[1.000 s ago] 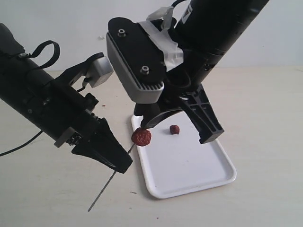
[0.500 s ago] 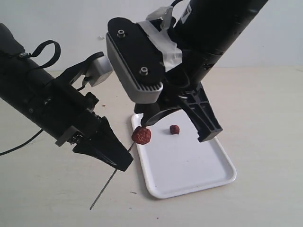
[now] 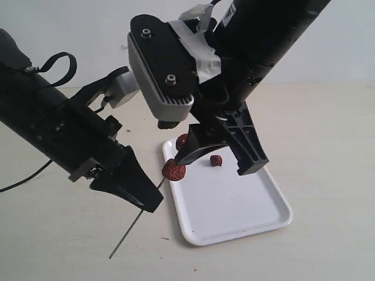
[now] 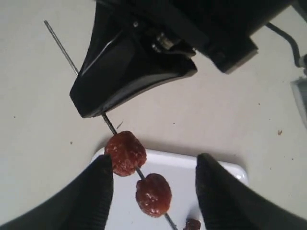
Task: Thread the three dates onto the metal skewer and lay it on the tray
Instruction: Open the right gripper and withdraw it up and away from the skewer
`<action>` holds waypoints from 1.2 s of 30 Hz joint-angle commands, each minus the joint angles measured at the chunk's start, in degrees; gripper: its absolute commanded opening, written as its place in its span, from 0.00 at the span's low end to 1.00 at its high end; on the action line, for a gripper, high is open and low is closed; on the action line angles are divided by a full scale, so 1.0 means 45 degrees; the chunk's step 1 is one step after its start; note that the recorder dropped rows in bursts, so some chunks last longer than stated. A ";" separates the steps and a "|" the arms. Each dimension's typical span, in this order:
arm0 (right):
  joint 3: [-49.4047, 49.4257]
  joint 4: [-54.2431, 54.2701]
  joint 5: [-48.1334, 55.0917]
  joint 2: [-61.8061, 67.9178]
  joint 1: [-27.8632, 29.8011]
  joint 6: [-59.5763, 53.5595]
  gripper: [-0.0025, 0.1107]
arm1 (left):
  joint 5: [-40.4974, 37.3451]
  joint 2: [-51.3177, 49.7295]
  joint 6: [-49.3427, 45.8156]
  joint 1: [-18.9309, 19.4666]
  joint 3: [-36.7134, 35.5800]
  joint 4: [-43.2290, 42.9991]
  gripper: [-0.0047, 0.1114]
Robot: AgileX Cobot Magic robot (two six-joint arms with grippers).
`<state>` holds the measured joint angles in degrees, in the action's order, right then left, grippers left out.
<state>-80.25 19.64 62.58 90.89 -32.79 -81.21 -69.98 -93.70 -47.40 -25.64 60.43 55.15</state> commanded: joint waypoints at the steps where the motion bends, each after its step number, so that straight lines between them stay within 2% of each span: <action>1: -0.0027 0.0163 -0.0098 -0.0034 -0.0038 0.0437 0.51 | 0.0004 -0.0010 0.0059 -0.0046 0.0050 0.0061 0.04; 10: -0.0027 -0.1157 -0.0011 -0.0703 -0.0038 0.3352 0.51 | 0.0004 -0.0010 0.0060 -0.0046 0.0050 0.0034 0.04; 18: -0.0027 -0.1214 -0.0103 -0.1735 -0.0038 0.4398 0.51 | 0.0004 -0.0010 0.0060 -0.0046 0.0050 0.0034 0.04; 20: -0.0027 -0.1537 -0.0195 -0.1923 -0.0038 0.5551 0.51 | 0.0004 -0.0010 0.0243 -0.0046 0.0050 0.0060 0.04; 26: -0.0027 -0.4264 0.0384 -0.2253 -0.0038 1.2789 0.51 | 0.0004 -0.0010 0.0429 -0.0046 0.0050 0.0011 0.04; 29: -0.0027 -0.4453 0.0896 -0.2251 -0.0038 1.5983 0.51 | 0.0004 -0.0010 0.0451 -0.0046 0.0050 -0.0023 0.04; 33: -0.0027 -0.2795 0.1194 -0.2175 -0.0038 1.6716 0.51 | 0.0004 -0.0010 0.0451 -0.0046 0.0050 0.0006 0.04; 36: -0.0027 -0.2732 0.1095 -0.2175 -0.0038 1.7510 0.51 | 0.0004 -0.0010 0.0451 -0.0046 0.0050 -0.0233 0.04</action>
<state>-80.25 6.20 67.78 81.25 -32.79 -6.52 -69.94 -93.70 -45.66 -25.64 60.43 54.58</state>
